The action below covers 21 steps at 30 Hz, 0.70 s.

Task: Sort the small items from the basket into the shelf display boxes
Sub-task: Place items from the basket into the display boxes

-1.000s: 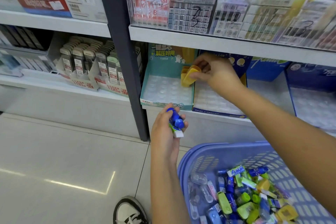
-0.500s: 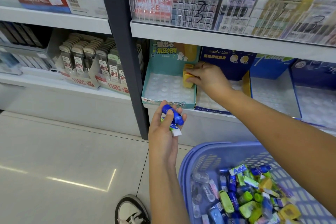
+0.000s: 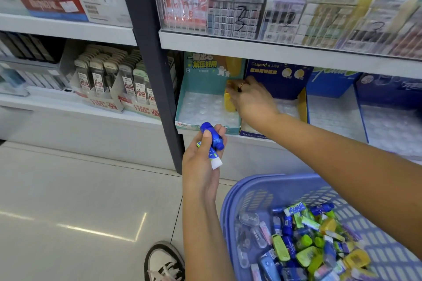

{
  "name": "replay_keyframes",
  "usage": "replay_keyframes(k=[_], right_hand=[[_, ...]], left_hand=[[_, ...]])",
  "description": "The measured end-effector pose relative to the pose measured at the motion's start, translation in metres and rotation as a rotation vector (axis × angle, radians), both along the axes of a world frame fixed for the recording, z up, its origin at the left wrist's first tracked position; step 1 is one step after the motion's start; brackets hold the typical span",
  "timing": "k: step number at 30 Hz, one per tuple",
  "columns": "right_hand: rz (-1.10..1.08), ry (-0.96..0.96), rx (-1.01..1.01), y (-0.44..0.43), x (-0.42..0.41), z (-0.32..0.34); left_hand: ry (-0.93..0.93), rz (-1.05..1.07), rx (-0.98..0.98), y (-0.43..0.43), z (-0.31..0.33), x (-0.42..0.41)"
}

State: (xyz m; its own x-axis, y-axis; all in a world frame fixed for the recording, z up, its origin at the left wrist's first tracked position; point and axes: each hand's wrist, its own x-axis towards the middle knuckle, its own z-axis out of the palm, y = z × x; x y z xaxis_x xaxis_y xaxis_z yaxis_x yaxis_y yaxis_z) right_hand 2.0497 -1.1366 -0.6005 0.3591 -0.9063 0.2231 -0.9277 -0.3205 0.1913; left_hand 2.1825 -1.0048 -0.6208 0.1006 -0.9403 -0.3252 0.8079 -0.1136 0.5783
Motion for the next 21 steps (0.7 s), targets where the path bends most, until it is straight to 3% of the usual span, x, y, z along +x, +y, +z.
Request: replay_keyframes(k=[2, 4, 9, 10, 13, 16, 21], right_hand=[[-0.02, -0.019, 0.088, 0.005, 0.002, 0.012], [-0.015, -0.194, 0.195, 0.021, -0.001, 0.023], [-0.118, -1.155, 0.422, 0.1, -0.028, 0.041], [-0.137, -1.273, 0.486, 0.116, -0.035, 0.044], [-0.151, -1.346, 0.522, 0.151, -0.058, 0.043], [-0.196, -1.402, 0.313, 0.169, -0.087, 0.041], [-0.197, -1.663, 0.074, 0.192, -0.142, 0.038]], left_hand=[[0.006, -0.01, -0.013, 0.003, 0.005, 0.0], [0.02, -0.027, -0.023, 0.007, 0.009, -0.003], [0.027, -0.007, -0.051, 0.013, 0.022, -0.032], [0.018, -0.005, -0.054, 0.013, 0.025, -0.042], [-0.057, -0.078, -0.078, 0.017, 0.032, -0.078], [-0.094, -0.156, -0.082, 0.025, 0.04, -0.121], [-0.148, -0.301, -0.106, 0.034, 0.051, -0.191]])
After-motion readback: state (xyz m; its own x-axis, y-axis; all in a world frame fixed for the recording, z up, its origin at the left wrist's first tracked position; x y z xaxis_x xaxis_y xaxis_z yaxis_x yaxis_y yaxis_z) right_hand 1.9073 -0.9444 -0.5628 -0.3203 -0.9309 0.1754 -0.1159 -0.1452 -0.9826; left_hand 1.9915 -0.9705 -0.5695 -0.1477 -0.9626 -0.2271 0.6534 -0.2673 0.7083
